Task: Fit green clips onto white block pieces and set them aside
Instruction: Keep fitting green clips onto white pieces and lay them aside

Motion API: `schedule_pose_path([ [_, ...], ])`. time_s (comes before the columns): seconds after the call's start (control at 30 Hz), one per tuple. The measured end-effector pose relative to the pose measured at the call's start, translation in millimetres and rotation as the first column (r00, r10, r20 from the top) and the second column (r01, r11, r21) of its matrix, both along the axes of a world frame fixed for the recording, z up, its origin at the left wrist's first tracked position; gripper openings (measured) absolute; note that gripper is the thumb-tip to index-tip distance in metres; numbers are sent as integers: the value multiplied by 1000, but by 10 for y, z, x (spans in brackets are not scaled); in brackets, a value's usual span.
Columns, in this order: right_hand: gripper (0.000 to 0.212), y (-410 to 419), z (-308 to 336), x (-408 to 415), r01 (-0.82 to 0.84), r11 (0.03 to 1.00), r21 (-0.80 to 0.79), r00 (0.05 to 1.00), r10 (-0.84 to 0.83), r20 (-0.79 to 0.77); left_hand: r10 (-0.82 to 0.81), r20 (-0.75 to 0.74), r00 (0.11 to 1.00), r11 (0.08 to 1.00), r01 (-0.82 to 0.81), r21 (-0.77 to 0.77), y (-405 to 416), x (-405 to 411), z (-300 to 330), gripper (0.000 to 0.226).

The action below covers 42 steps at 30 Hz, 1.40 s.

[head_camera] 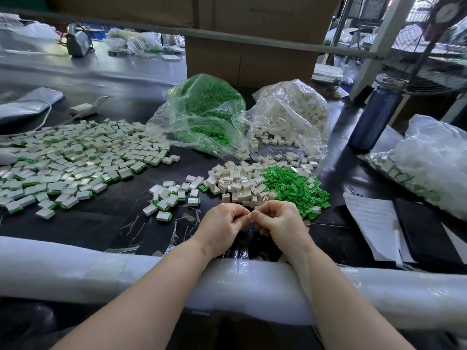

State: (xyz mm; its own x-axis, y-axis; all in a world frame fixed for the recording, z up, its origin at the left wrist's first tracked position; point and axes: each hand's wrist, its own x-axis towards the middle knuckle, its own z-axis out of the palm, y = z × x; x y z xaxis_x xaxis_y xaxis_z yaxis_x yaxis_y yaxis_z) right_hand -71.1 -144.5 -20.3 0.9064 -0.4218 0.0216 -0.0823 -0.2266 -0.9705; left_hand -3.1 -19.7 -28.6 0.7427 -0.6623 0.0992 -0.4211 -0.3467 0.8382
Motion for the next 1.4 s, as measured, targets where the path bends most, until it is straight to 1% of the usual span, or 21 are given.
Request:
schedule_pose_path([
  [0.13,18,-5,-1,-8,6,992,122,996,-17,90,34,-42,999,997,-37,-66,-10,1,-1,16],
  [0.2,16,-16,-4,-7,-2,988,156,993,-17,121,55,-62,997,994,-60,-93,-18,-5,8,16],
  [0.3,12,-16,-13,-5,-11,990,142,990,-9,142,83,-78,993,991,-91,-97,-20,-11,20,14],
  [0.4,14,-11,-26,-1,-22,994,106,989,6,146,100,-69,993,990,-106,-89,-17,-16,33,10],
  [0.47,15,-13,-27,2,-34,996,86,989,21,147,98,-83,992,990,-106,-95,-14,-17,45,14],
  [0.6,8,-15,-20,1,-20,989,148,986,-5,167,46,-151,987,983,-72,-170,-15,-24,85,17],
  [0.67,7,-11,-27,8,-34,989,145,992,15,129,27,-152,988,976,-59,-207,-16,-19,89,19],
  [0.73,14,-5,-33,17,-71,994,89,994,63,85,9,-123,992,979,-34,-202,-12,-15,86,17],
  [0.83,23,-7,-27,15,-128,990,51,990,124,73,-31,-125,992,980,5,-198,-8,-14,82,14],
  [0.97,20,-24,-23,4,-176,979,100,981,166,102,-55,-135,989,975,24,-220,-8,-35,99,15],
  [1.1,15,-30,-30,7,-192,971,145,978,176,116,-41,-137,990,976,11,-217,-12,-40,103,17],
  [1.27,8,-32,-49,12,-204,967,154,974,185,127,-46,-111,993,979,23,-204,-14,-39,107,16],
  [1.4,9,-37,-56,10,-215,965,150,973,197,123,-55,-101,993,979,33,-201,-11,-40,105,19],
])
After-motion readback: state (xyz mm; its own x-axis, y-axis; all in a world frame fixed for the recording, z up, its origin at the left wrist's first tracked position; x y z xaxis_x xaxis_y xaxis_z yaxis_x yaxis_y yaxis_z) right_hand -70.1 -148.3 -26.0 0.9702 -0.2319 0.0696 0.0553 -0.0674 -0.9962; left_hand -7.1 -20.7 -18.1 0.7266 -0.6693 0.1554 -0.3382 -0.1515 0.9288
